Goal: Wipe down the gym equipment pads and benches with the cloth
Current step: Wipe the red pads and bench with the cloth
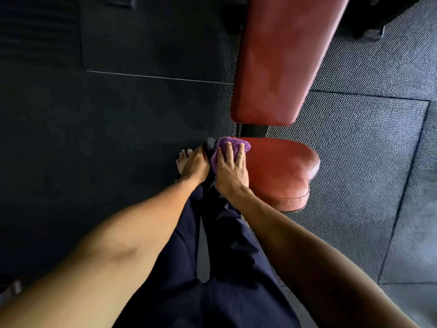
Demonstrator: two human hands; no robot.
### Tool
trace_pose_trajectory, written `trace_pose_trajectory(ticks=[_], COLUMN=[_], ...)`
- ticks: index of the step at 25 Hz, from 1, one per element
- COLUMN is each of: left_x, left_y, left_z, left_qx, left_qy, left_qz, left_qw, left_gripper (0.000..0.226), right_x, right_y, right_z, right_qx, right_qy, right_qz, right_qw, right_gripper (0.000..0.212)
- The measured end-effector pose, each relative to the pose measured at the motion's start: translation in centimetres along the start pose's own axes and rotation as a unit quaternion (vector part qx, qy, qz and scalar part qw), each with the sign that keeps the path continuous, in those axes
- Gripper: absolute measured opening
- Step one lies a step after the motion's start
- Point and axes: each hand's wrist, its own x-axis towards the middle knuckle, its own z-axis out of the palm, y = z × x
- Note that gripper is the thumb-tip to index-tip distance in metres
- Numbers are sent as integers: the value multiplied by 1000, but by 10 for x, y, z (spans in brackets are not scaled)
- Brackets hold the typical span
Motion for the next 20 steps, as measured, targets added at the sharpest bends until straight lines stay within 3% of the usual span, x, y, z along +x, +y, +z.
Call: trace_pose_trajectory(ticks=[2, 6, 11, 20], left_x=[-46, -55, -72, -108], left_y=[25, 22, 31, 79], left_z=[-45, -67, -86, -149], left_qx=[-25, -20, -28, 50], left_qy=[-25, -11, 6, -13], left_qz=[22, 80, 124, 120], left_qw=[999, 997, 992, 991], left_gripper=[64, 43, 42, 47], right_x=[20, 58, 90, 20], right_y=[-7, -14, -10, 31], right_z=[2, -1, -11, -61], right_qx=[0, 10, 110, 198], right_qy=[-5, -10, -44, 4], right_qz=[-9, -12, 68, 93], right_qw=[1000, 1000, 991, 976], right_gripper=[92, 83, 77, 66])
